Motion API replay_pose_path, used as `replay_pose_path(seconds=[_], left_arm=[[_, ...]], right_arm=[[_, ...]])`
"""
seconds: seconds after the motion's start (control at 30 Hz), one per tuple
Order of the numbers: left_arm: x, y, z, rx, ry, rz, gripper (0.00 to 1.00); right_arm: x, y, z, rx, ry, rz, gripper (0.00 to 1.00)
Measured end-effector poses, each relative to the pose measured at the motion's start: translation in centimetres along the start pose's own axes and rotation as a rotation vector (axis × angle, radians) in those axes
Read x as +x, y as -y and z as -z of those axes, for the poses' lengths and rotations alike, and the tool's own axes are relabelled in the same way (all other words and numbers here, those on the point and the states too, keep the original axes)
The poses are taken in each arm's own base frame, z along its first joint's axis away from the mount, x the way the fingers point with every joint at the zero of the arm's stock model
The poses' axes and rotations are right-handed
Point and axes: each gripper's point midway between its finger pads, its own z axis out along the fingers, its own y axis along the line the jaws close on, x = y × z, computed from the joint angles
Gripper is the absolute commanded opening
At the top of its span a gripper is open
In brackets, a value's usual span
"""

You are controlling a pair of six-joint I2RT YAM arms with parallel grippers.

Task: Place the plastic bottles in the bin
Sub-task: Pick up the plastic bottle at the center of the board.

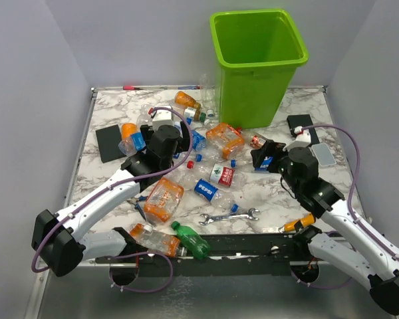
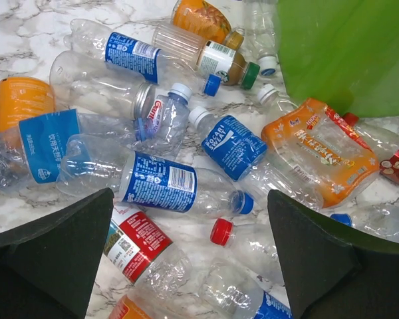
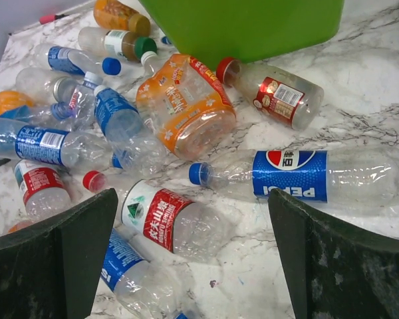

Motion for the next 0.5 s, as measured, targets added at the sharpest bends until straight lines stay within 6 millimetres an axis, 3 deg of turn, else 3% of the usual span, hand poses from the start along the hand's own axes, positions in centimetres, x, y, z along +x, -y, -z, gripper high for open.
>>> replay_pose_path(seconds=[0.5], left_arm=[[0.6, 1.2, 1.3, 0.142, 0.007, -0.042, 0.99]], right_arm=[[0.8, 1.6, -0.4, 0.118, -0.079, 0.041, 0.95]])
